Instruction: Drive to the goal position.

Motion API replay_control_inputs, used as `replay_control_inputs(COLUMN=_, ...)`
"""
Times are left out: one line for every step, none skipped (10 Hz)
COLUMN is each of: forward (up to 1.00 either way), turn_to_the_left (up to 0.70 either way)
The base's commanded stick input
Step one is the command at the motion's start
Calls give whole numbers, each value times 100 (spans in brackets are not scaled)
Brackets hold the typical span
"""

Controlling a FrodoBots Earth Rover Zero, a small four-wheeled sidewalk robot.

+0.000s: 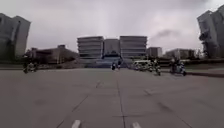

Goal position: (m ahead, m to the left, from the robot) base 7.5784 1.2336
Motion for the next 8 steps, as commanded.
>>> replay_control_inputs(forward=70, turn_to_the_left=-12)
replay_control_inputs(forward=70, turn_to_the_left=-33)
replay_control_inputs(forward=70, turn_to_the_left=-33)
replay_control_inputs(forward=70, turn_to_the_left=-23)
replay_control_inputs(forward=70, turn_to_the_left=-5)
replay_control_inputs(forward=70, turn_to_the_left=0)
replay_control_inputs(forward=70, turn_to_the_left=0)
replay_control_inputs(forward=70, turn_to_the_left=0)
